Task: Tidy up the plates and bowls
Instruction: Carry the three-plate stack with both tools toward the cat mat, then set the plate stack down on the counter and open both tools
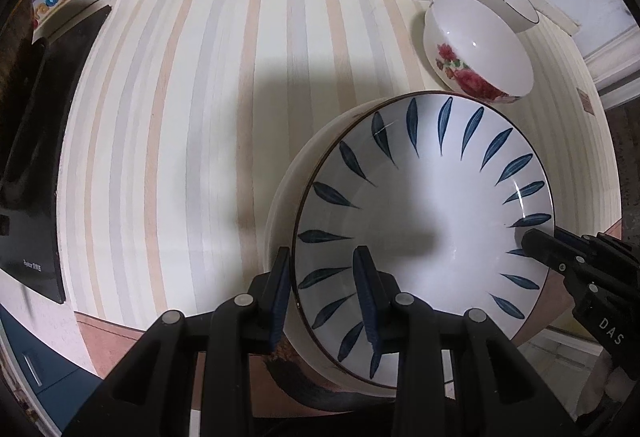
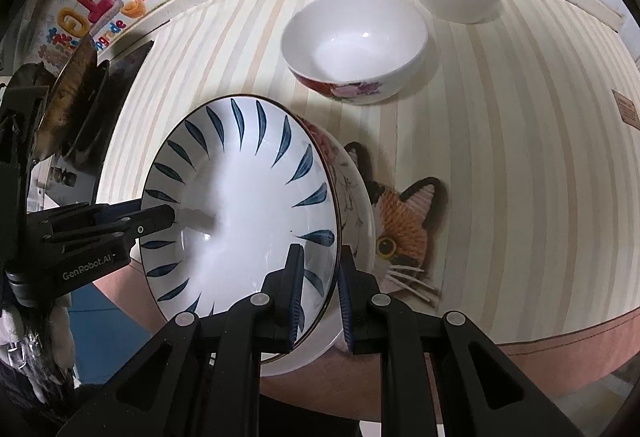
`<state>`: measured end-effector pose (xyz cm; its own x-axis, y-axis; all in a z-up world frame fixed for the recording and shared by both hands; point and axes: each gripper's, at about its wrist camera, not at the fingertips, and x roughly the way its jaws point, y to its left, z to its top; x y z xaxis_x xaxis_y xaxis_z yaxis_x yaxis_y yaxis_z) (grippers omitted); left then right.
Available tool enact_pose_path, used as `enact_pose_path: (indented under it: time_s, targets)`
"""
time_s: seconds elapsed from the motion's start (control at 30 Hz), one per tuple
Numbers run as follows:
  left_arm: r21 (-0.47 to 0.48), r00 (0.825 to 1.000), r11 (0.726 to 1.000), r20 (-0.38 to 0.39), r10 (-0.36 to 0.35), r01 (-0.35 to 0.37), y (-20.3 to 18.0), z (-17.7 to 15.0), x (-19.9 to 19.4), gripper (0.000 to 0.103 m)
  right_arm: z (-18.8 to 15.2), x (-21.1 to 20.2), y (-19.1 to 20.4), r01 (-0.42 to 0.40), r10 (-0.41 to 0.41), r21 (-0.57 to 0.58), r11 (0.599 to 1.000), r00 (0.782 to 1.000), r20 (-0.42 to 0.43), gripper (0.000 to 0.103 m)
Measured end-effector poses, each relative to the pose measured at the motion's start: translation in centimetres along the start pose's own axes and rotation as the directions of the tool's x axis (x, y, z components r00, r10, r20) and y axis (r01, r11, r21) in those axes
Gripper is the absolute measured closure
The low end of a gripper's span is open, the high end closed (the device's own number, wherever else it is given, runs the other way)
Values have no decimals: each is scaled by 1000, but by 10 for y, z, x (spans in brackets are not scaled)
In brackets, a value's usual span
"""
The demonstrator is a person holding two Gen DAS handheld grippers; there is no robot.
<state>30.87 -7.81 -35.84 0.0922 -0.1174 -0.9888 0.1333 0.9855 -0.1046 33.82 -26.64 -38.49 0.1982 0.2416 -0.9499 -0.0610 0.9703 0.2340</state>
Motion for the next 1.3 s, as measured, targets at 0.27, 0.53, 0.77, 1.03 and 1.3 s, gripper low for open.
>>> enact_pose_path:
  time_s: [0.27,0.53,0.77,1.03,1.3]
  targets:
    - [7,1000,1000,-7,20,-20,-9,0,10,75,3,13,-3,14,-14,-5,1000,1000,-26,85]
    - [-48,1000,999,-3,7,-7,-9,-2,15,75,9,16,-5,-10,11,20,1000,999,-40,83]
    - [-95,999,995,43,32,-28,-3,-8,-6,75,7,10,-4,-24,26,33,999,998,-49,83]
    - [-115,990,993,140,26,-10,-19,-35,-71,75,-7,-45,12,-55,55,-7,998,998,17,83]
    - [-83,978,997,207,13,5,-35,-61,-133,74,-41,-124,29,-68,75,-65,996,991,111,83]
